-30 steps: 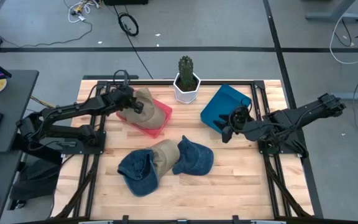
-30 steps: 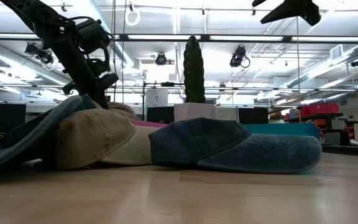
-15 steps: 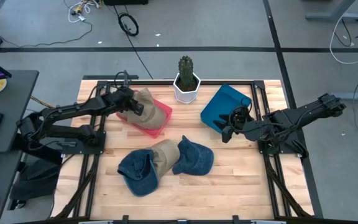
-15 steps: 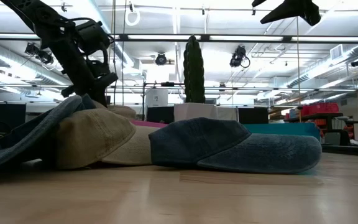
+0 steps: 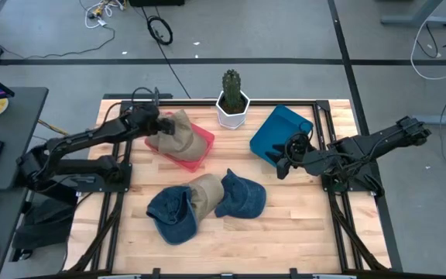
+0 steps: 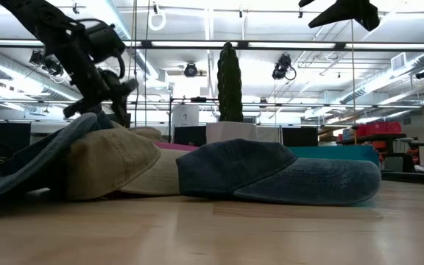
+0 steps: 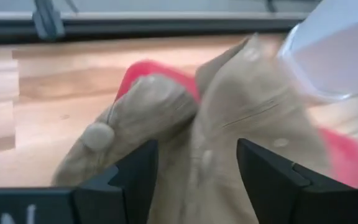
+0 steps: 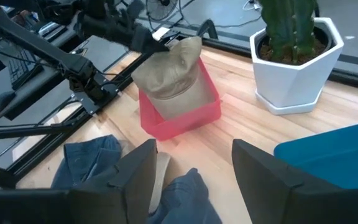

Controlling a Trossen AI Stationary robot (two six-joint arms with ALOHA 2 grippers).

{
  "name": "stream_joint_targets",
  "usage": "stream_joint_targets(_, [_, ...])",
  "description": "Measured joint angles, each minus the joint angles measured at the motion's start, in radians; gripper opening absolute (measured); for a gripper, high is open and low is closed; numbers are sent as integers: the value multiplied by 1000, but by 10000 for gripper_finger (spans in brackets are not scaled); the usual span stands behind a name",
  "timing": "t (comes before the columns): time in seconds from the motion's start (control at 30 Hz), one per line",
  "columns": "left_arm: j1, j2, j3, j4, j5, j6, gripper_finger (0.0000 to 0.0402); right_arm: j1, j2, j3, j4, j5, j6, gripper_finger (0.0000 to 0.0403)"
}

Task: Pick & Place hat
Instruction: Put the right blue cap into the blue bin

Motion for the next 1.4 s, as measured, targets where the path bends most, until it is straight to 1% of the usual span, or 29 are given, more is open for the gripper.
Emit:
stream_joint_targets(0.1, [0,-75,17,-3,2,16,228,0,0,0,0,-31,0,211])
stream_joint_targets(0.2, [0,-152,77,-14,76,62,227,0,-9,0,-1,-74,-9,211])
stream_joint_targets(0.33, [0,-215,198,-42,250,49,223,0,-27,0,-1,-106,-18,211])
stream_joint_targets(0.43, [-11,-232,289,-42,439,7,223,0,-36,0,-2,-117,-38,211])
stream_joint_targets(0.5, [-38,-235,346,-41,556,0,222,0,-37,0,-4,-121,-51,211])
stream_joint_targets(0.53, [-59,-236,370,-41,596,-1,222,0,-37,0,-4,-121,-54,211])
stream_joint_targets(0.6, [-109,-235,407,-41,628,-10,222,0,-37,0,-4,-121,-57,211])
stream_joint_targets(0.73, [-218,-235,436,-41,619,-49,222,0,-37,0,-24,-138,-61,211])
stream_joint_targets(0.83, [-300,-228,431,-45,564,-82,222,0,-37,0,-86,-173,-31,211])
stream_joint_targets(1.0, [-418,-177,425,-85,417,-87,222,0,-25,0,-226,-243,118,211])
stream_joint_targets(1.1, [-470,-130,425,-92,376,-87,222,1,-25,-40,-244,-299,219,211])
stream_joint_targets(1.17, [-501,-96,425,-86,373,-86,222,2,-24,-84,-236,-349,299,211])
stream_joint_targets(1.23, [-531,-62,425,-87,372,-84,222,11,-24,-139,-192,-393,374,211])
stream_joint_targets(1.33, [-577,-15,424,-89,370,-82,222,39,-24,-233,-93,-442,484,211])
stream_joint_targets(1.4, [-600,10,423,-92,371,-73,222,63,-24,-299,6,-452,552,211])
